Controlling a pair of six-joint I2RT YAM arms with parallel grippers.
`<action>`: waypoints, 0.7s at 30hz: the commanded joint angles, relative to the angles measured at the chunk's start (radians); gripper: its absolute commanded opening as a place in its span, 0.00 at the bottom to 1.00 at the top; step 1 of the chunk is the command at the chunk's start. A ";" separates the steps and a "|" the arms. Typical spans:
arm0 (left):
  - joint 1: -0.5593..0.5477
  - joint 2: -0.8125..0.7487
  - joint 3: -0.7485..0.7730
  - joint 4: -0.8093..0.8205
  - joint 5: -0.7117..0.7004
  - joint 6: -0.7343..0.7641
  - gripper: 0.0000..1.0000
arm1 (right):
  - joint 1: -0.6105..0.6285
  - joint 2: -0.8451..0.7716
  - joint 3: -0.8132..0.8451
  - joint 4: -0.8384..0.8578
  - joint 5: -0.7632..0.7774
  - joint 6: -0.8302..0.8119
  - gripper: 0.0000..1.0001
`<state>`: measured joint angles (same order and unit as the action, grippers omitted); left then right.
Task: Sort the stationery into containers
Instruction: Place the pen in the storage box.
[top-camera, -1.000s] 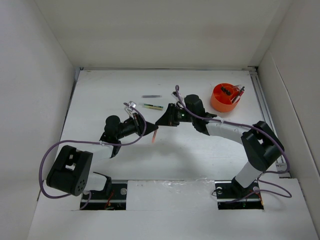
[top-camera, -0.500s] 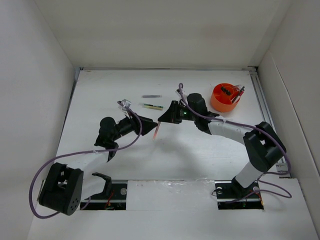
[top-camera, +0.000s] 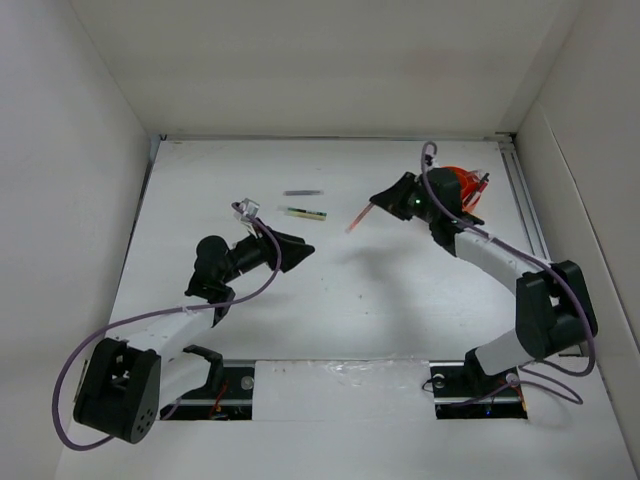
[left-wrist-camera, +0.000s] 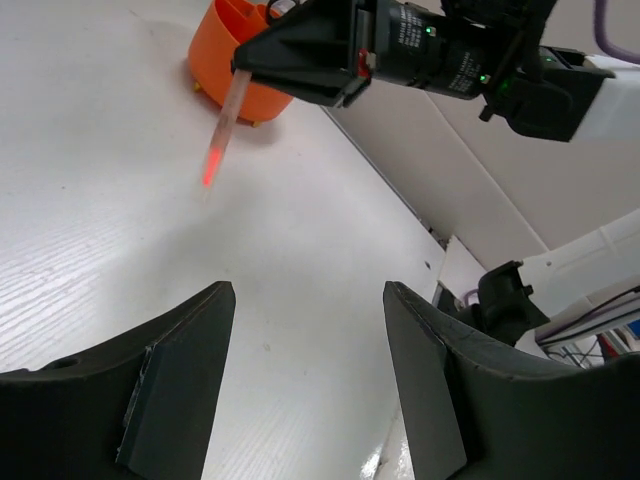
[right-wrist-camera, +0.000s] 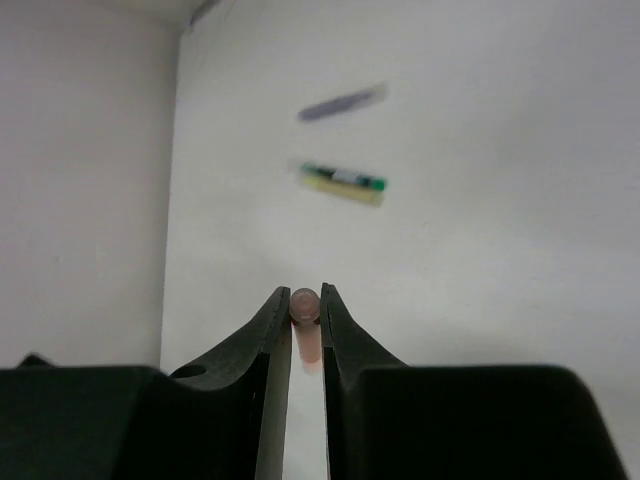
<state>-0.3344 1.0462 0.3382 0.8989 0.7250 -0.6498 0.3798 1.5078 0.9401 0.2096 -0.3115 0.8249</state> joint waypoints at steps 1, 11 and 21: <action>-0.003 0.023 -0.002 0.123 0.068 -0.040 0.58 | -0.099 -0.064 -0.029 -0.019 0.094 0.033 0.00; -0.003 -0.066 -0.021 0.049 0.067 -0.031 0.58 | -0.386 -0.245 0.011 -0.151 0.428 0.068 0.00; -0.024 -0.135 -0.021 -0.026 0.027 0.006 0.58 | -0.437 -0.187 0.180 -0.306 0.781 0.029 0.00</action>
<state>-0.3443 0.9260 0.3199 0.8703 0.7528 -0.6670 -0.0650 1.2934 1.0550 -0.0395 0.3355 0.8783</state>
